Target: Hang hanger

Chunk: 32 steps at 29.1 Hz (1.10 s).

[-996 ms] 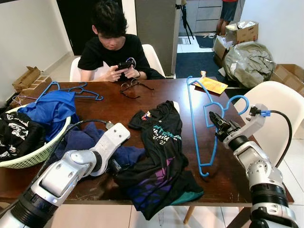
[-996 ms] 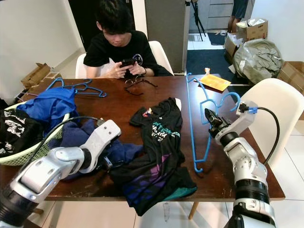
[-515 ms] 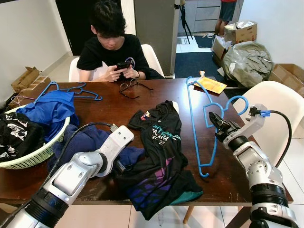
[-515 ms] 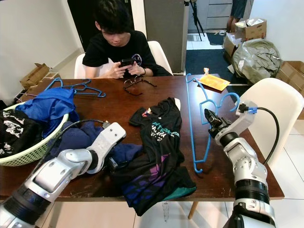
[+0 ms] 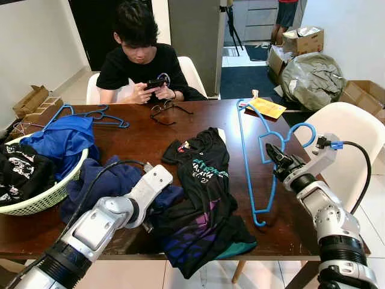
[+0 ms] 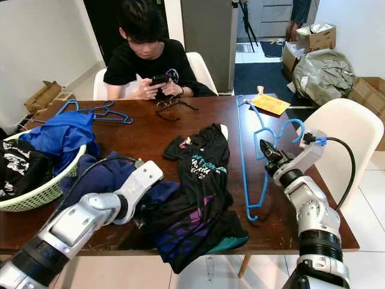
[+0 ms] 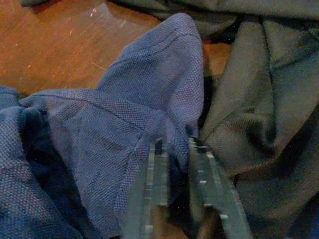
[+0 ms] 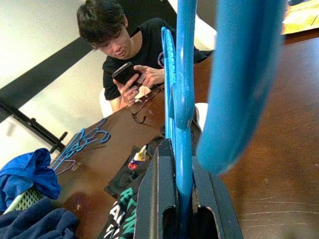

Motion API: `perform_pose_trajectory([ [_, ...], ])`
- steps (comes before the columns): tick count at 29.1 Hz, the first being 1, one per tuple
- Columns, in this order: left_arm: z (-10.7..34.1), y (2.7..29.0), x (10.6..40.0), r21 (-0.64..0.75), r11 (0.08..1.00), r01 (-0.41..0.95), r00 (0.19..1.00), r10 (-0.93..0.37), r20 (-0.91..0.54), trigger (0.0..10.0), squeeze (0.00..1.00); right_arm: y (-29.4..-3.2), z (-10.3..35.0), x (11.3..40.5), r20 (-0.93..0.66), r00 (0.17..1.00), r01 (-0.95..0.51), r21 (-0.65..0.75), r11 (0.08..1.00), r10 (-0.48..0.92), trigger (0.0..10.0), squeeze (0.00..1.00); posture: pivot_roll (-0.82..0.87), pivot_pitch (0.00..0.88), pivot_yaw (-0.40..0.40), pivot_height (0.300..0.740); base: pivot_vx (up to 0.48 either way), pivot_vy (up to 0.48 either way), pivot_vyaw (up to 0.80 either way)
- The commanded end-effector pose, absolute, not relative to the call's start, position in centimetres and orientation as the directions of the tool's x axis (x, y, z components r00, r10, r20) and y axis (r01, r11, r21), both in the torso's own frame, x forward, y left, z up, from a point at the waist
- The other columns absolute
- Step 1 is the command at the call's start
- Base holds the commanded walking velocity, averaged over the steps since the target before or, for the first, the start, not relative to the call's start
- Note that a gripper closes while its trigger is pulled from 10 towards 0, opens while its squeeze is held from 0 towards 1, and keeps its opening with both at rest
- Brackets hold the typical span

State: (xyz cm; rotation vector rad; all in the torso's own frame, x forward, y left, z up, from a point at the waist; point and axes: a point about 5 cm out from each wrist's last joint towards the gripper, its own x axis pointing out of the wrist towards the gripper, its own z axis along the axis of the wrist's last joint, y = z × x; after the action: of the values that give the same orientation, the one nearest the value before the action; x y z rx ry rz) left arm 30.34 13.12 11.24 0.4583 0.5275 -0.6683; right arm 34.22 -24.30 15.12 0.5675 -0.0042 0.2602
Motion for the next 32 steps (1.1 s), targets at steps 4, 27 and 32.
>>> perform_pose_trajectory([
  [4,11.1,14.3,30.5,0.255,0.701,0.666,0.676,-0.422,-0.604,0.0,0.0,-24.4,15.2,34.1,0.08,0.968,-0.242,0.54,0.806,0.237,10.0,0.0,0.0,0.0,0.042,0.735,0.0,0.0,0.0],
  [27,39.8,18.4,33.6,0.498,0.742,0.45,0.796,-0.586,0.153,0.0,0.0,-23.6,15.0,34.8,0.092,0.968,-0.244,0.564,0.789,0.234,10.0,0.0,0.05,0.0,0.055,0.735,0.0,0.0,0.0],
  [32,45.2,19.5,32.9,0.552,0.763,0.336,0.786,-0.55,0.283,0.0,0.0,-23.6,14.8,34.9,0.094,0.969,-0.241,0.567,0.787,0.229,10.0,0.0,0.05,0.0,0.063,0.735,0.0,0.0,0.0],
])
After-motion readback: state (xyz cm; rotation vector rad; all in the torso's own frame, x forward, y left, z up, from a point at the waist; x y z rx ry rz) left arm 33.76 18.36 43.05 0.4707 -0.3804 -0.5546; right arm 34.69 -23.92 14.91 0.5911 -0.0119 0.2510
